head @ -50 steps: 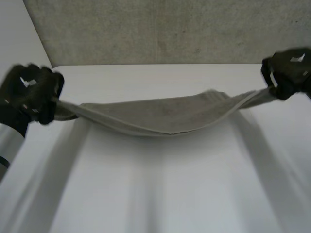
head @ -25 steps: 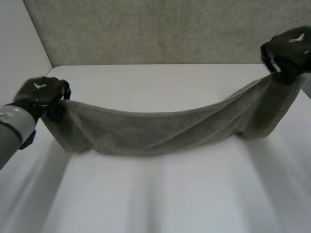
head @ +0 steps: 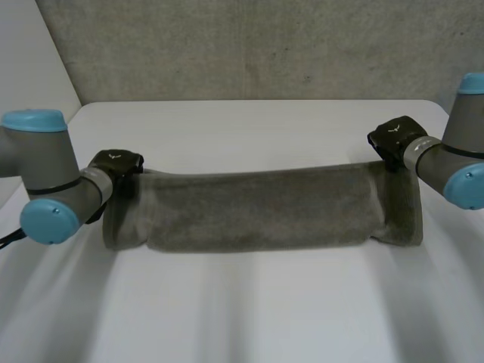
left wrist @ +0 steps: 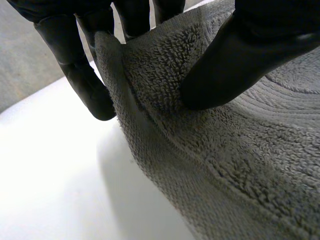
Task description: Fold the towel.
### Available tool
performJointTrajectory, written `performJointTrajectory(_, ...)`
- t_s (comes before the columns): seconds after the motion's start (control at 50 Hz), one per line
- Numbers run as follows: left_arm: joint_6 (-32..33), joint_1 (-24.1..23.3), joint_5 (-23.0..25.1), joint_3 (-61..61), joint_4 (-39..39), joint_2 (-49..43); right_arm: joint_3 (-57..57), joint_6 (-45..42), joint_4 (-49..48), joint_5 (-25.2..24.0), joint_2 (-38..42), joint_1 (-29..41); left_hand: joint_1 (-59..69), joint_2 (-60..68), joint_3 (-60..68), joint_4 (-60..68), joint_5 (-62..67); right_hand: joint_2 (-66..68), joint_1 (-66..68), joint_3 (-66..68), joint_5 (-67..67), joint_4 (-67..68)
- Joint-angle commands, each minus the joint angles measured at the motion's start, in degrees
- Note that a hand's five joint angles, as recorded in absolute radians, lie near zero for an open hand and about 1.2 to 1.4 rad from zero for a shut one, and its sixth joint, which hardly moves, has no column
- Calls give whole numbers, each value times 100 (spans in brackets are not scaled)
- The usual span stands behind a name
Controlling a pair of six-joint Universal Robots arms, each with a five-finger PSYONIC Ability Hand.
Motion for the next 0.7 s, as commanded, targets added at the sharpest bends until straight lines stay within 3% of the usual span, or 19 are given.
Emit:
performJointTrajectory(0.02,10,-39,-236,580,31,-438,-907,108,-43,20,681,53,-104,-638,-858,-668,-1418,363,1031,394,560,373)
performJointTrajectory(0.22,10,-126,-254,993,584,-895,-1620,108,-52,222,1218,123,-104,-638,-858,-668,-1418,363,1031,394,560,373)
performJointTrajectory(0.26,10,-170,-271,975,699,-895,-1673,116,-43,275,1236,141,-104,-638,-858,-668,-1418,-304,364,-273,-107,-294)
performJointTrajectory(0.28,-7,-214,-306,967,795,-869,-1699,116,-43,327,1236,167,-518,-1052,-1272,-1082,-1832,-2952,-2284,-2921,-2755,-2942)
performJointTrajectory(0.3,-16,-258,-368,949,857,-843,-1717,125,-43,424,1218,202,-3103,-3637,-3857,-3668,-4418,-5893,-5225,-5862,-5696,-5883)
performJointTrajectory(0.32,-16,-258,-368,949,857,-842,-1717,125,-43,424,1218,202,-3129,-3663,-3884,-3694,-4444,-5922,-5254,-5891,-5725,-5913)
performJointTrajectory(0.34,-16,-311,-473,940,875,-781,-1717,125,-43,581,1210,246,-5827,-6361,-6581,-6391,-7141,-6637,-5969,-6606,-6440,-6627)
performJointTrajectory(0.36,-16,-311,-474,940,875,-781,-1717,125,-43,583,1210,246,-5854,-6388,-6609,-6419,-7169,-6637,-5969,-6606,-6440,-6627)
performJointTrajectory(0.38,-7,-355,-613,931,875,-676,-1709,143,-34,748,1192,237,-6987,-7521,-7741,-7551,-8301,-6637,-5969,-6606,-6440,-6627)
performJointTrajectory(0.48,2,-425,-922,764,840,-104,-1533,398,71,864,568,369,-6998,-7532,-7752,-7562,-8313,-6637,-5969,-6606,-6440,-6627)
performJointTrajectory(0.56,2,-425,-957,12,875,798,-518,1116,203,479,-474,316,-6897,-7431,-7652,-7462,-8212,-6637,-5969,-6606,-6440,-6627)
performJointTrajectory(0.7,-33,-346,-931,-1538,1094,2005,1684,1391,1,73,-2069,316,-6729,-7263,-7483,-7293,-8043,-6637,-5969,-6606,-6440,-6627)
